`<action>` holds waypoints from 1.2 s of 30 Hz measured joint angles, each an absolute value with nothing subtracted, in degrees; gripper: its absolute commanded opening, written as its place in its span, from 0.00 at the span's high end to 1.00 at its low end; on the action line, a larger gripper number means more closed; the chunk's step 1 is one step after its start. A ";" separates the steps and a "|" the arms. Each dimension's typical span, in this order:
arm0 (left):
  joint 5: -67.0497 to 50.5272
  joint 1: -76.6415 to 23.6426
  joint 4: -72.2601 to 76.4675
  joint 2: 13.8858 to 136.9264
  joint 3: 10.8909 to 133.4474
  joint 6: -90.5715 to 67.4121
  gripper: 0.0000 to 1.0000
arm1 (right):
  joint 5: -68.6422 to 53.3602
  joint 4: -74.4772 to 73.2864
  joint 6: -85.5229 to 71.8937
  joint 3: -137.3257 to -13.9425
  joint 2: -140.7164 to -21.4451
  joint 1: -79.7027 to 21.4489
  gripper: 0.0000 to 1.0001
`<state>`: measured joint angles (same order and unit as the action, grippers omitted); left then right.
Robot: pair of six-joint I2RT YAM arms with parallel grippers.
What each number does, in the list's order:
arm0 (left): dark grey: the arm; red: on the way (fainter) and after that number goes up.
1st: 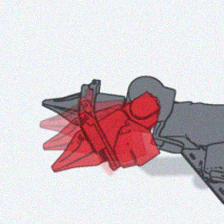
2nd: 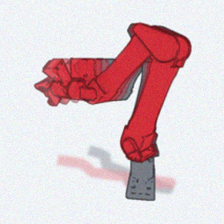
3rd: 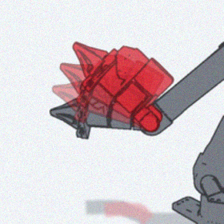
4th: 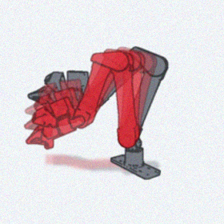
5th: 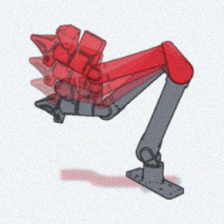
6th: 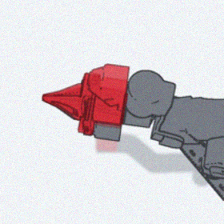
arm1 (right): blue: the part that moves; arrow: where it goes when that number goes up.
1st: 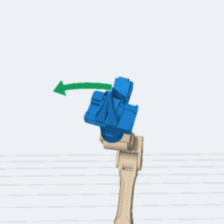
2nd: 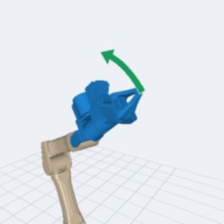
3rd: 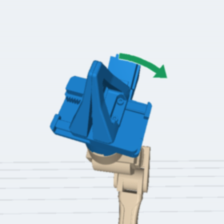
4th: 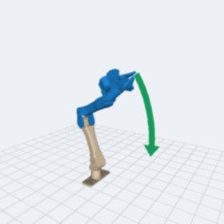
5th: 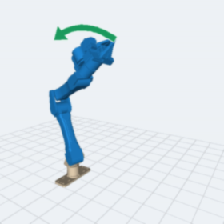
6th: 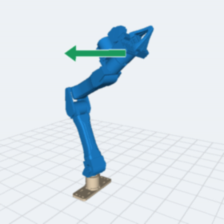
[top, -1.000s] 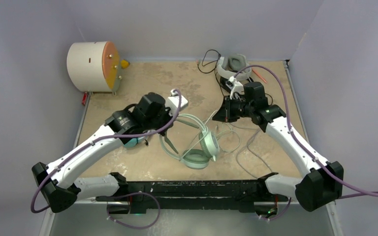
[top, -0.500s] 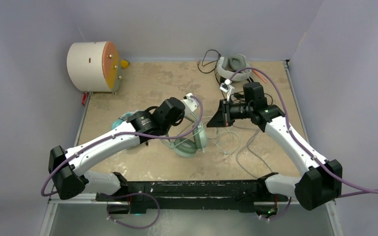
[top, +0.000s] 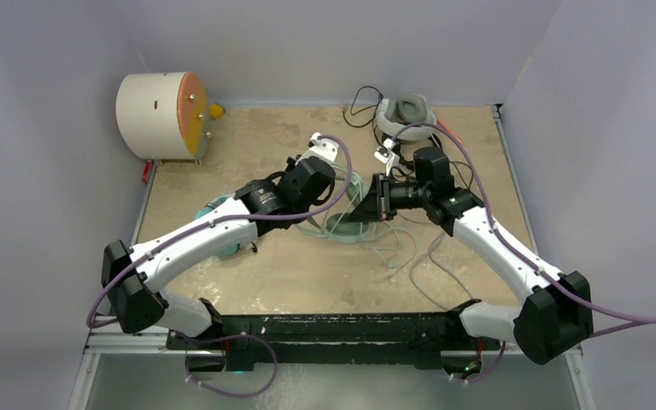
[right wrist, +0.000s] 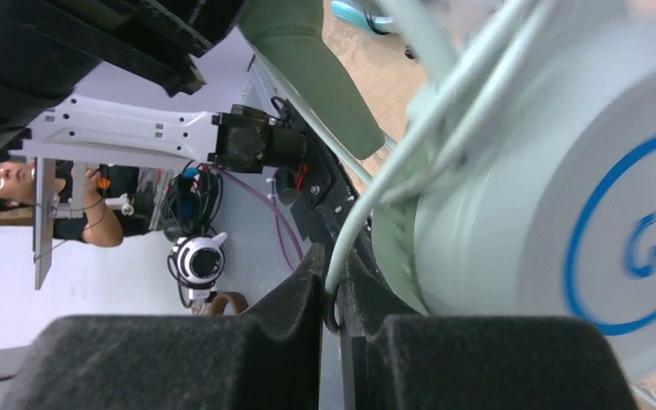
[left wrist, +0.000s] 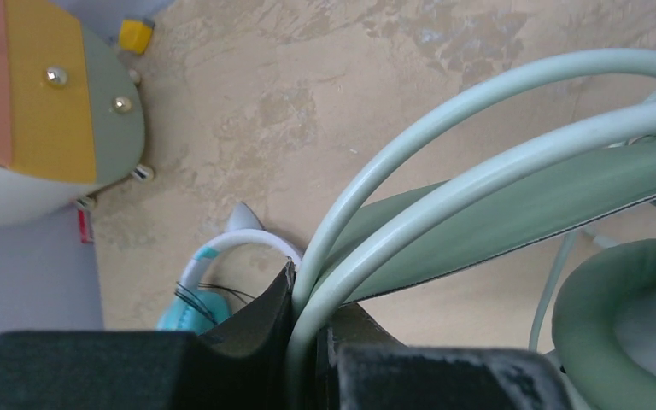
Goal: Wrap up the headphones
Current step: Wrap the headphones cable around the headphones.
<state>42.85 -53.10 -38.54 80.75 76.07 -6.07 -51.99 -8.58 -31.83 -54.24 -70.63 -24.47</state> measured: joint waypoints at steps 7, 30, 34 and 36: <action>45.08 -52.99 -42.22 83.48 78.98 -21.89 1.00 | -44.71 -4.60 -35.48 -50.94 -70.02 -27.29 0.87; 30.68 -39.44 -46.26 83.99 86.30 -35.51 1.00 | -29.28 10.72 -30.44 -35.55 -64.42 -33.06 0.54; 28.45 -38.83 -46.46 83.53 88.82 -35.40 1.00 | -27.77 14.70 -27.92 -31.99 -64.42 -33.06 0.27; 26.94 -38.63 -46.87 83.44 90.19 -35.33 1.00 | -26.94 17.26 -26.79 -30.30 -64.45 -33.06 0.26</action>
<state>26.94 -38.63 -46.87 83.44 90.19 -35.33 -26.94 17.26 -26.79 -30.30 -64.45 -33.06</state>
